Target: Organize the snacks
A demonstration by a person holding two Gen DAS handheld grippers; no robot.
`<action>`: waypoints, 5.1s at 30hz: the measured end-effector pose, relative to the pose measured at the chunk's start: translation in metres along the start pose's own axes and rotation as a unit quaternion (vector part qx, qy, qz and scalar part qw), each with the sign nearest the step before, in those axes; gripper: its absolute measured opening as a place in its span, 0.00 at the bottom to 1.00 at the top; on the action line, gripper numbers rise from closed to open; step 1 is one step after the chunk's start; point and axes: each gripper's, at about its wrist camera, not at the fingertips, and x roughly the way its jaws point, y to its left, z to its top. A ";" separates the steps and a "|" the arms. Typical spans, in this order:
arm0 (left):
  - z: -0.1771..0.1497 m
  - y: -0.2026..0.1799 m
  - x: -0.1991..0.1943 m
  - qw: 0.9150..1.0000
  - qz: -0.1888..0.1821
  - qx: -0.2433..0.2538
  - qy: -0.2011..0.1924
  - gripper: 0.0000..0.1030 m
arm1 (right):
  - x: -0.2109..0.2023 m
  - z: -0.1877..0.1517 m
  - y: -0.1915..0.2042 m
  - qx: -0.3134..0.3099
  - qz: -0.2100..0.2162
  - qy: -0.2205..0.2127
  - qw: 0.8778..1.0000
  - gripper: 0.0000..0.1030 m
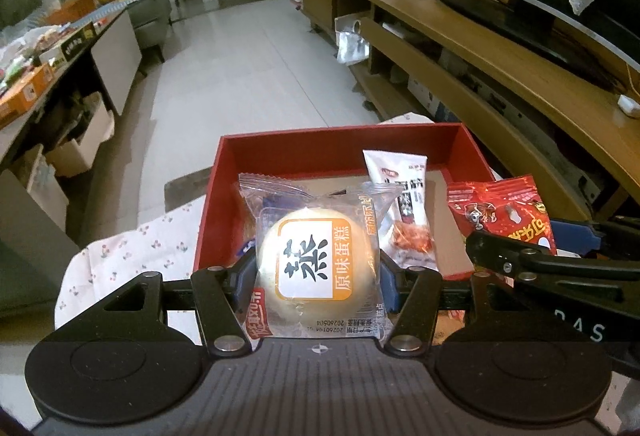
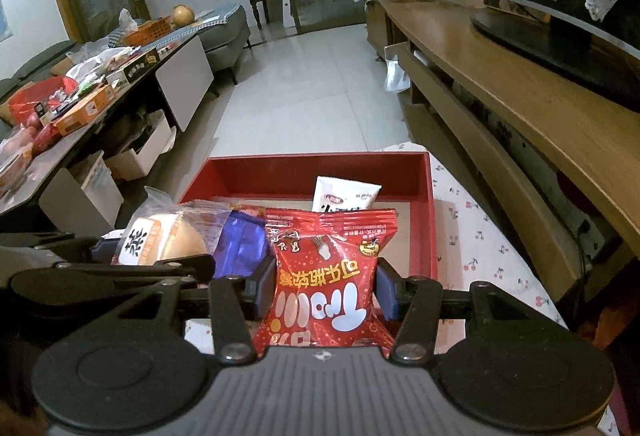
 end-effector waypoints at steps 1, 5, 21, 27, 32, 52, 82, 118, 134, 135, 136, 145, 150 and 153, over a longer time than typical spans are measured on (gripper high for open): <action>0.002 0.000 0.001 1.000 0.001 -0.001 0.000 0.62 | 0.001 0.001 0.000 -0.001 0.000 -0.001 1.000 0.64; 0.006 0.003 0.006 1.000 0.004 -0.006 -0.001 0.62 | 0.009 0.006 0.000 -0.004 0.002 -0.002 1.000 0.64; 0.024 0.005 0.035 1.000 0.021 -0.012 0.008 0.62 | 0.043 0.023 -0.004 -0.005 -0.008 0.004 1.000 0.64; 0.026 0.005 0.045 0.999 0.026 -0.013 0.014 0.62 | 0.053 0.025 -0.007 -0.005 -0.009 0.008 1.000 0.64; 0.027 0.005 0.053 0.999 0.028 -0.012 0.019 0.62 | 0.061 0.026 -0.009 -0.005 -0.010 0.013 1.000 0.64; 0.025 0.010 0.092 0.997 0.043 -0.022 0.053 0.62 | 0.101 0.025 -0.011 -0.013 -0.006 0.041 0.999 0.64; 0.026 0.015 0.080 0.998 0.039 -0.033 0.047 0.74 | 0.101 0.029 -0.017 -0.011 -0.024 0.034 0.999 0.74; -0.029 0.043 0.016 0.998 0.019 -0.039 0.052 0.83 | 0.032 -0.021 0.015 -0.041 0.010 0.041 0.998 0.77; -0.092 0.069 0.016 0.991 0.008 -0.027 0.129 0.83 | 0.013 -0.070 0.056 -0.070 0.054 0.098 0.991 0.77; -0.095 0.071 0.017 0.991 0.007 -0.024 0.134 0.83 | 0.012 -0.071 0.057 -0.070 0.056 0.099 0.991 0.77; -0.098 0.072 0.018 0.990 0.005 -0.023 0.138 0.83 | 0.011 -0.071 0.058 -0.069 0.058 0.099 0.991 0.77; -0.115 0.075 0.037 0.985 -0.018 0.000 0.174 0.77 | 0.011 -0.077 0.059 -0.067 0.060 0.113 0.990 0.77; -0.115 0.074 0.036 0.984 -0.035 -0.007 0.173 0.66 | 0.013 -0.078 0.059 -0.071 0.060 0.119 0.989 0.77; -0.116 0.070 0.032 0.984 -0.041 -0.003 0.173 0.59 | 0.015 -0.078 0.058 -0.071 0.056 0.122 0.988 0.77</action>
